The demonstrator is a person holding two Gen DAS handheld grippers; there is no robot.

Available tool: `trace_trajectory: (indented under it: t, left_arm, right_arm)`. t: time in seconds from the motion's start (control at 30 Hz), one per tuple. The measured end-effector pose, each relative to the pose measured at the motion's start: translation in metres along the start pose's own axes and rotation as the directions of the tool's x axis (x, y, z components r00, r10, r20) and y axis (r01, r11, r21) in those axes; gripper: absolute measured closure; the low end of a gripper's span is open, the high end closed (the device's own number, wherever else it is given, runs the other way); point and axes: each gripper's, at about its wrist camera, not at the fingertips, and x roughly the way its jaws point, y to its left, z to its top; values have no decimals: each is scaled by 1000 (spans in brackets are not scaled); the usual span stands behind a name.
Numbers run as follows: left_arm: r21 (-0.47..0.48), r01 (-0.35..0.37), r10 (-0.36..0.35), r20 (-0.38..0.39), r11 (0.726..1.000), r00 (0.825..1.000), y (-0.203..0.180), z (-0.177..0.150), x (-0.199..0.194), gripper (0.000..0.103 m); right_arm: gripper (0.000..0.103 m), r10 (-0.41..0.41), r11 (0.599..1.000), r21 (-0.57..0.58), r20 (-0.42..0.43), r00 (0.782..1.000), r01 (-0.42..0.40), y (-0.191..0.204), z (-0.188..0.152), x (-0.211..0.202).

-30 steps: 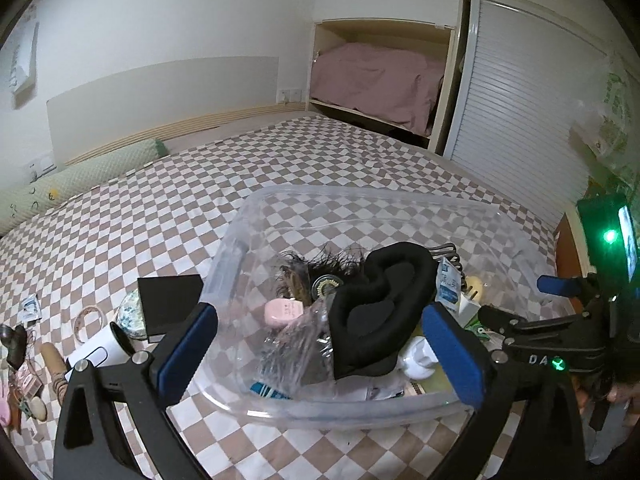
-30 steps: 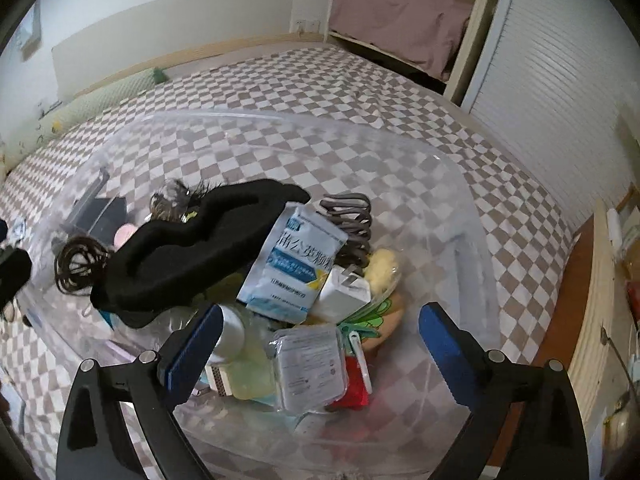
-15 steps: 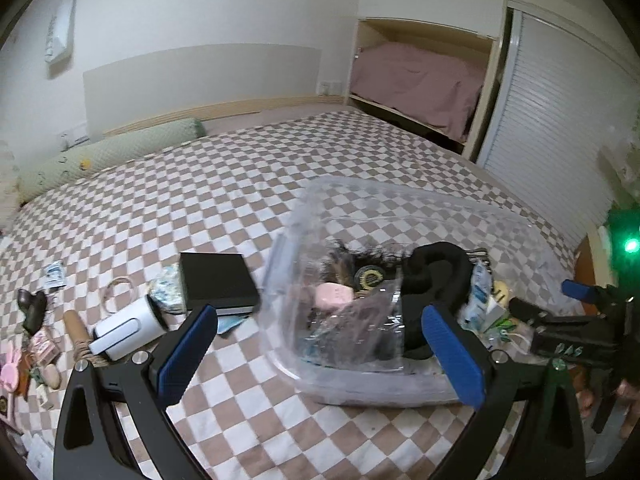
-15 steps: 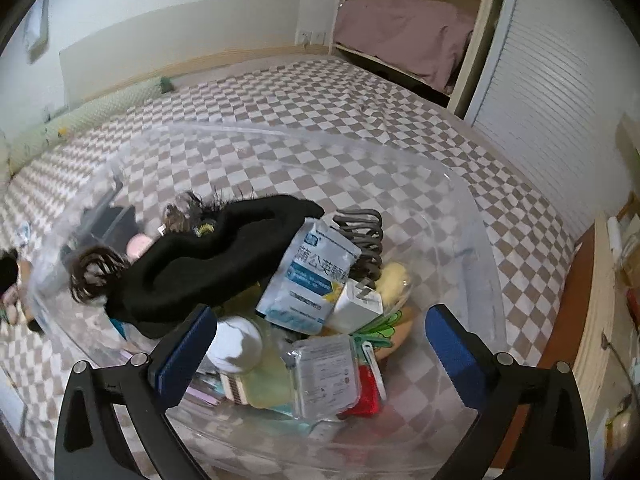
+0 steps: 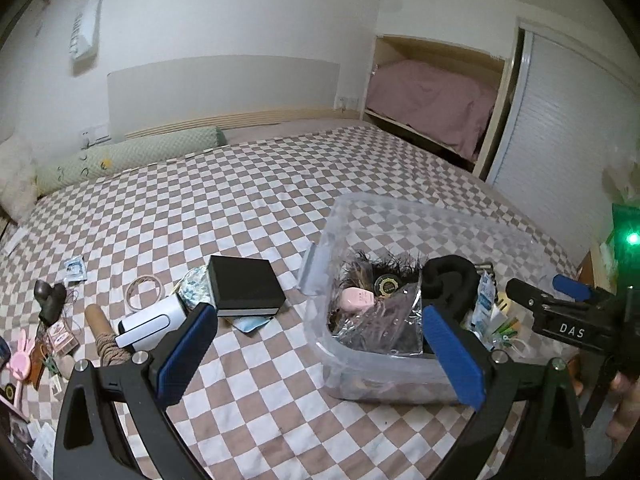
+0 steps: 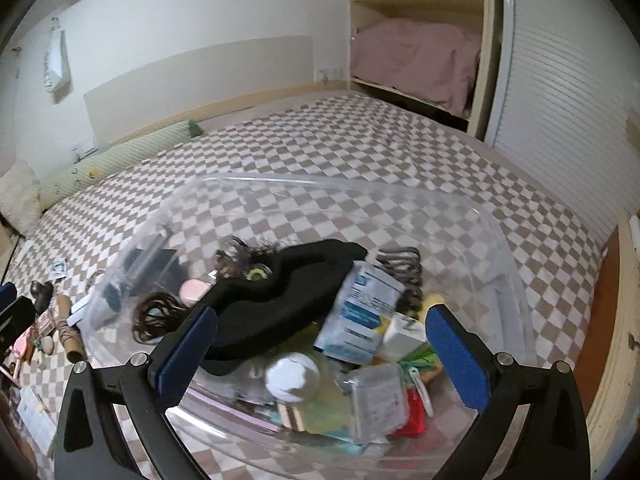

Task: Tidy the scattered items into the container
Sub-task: 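Withdraw the right tool from the box back over the bed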

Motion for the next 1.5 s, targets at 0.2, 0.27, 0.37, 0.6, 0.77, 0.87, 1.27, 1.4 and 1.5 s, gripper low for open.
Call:
trace_trajectory:
  t: [0.2,0.27,0.37,0.6,0.77,0.87,1.27,1.4,1.5]
  left_arm:
    - [33,-122,121,25,992,992,17,-5,-16,0]
    - [35,-148,147,31,988,989,25,-7,-22,0]
    - [24,-194,193,48,981,980,36,-10,-30,0]
    - [-25,-234,235,91,972,968,62,-17,-54,0]
    - [-65,-265,271,119,962,955,82,-21,-72,0]
    - [-81,-266,274,113,960,955,94,-23,-81,0]
    - [-191,-315,335,88,930,938,151,-41,-114,0]
    - [-223,-340,364,78,914,928,171,-49,-126,0]
    - [-243,-375,401,67,895,914,186,-56,-135,0]
  right_arm:
    - [0,62,998,-11,67,996,-62,20,5,-14]
    - [0,89,996,-4,78,993,-89,26,6,-18]
    - [0,130,991,12,88,988,-132,35,9,-23]
    - [0,145,989,-43,144,979,-140,64,5,-34]
    - [0,161,978,-155,159,974,-136,95,-4,-37]
    - [0,166,967,-220,171,971,-127,115,-9,-40]
    - [0,273,935,-266,125,954,-233,168,-18,-47]
    - [0,299,922,-293,116,947,-255,185,-22,-50]
    - [0,316,911,-313,106,943,-270,198,-26,-52]
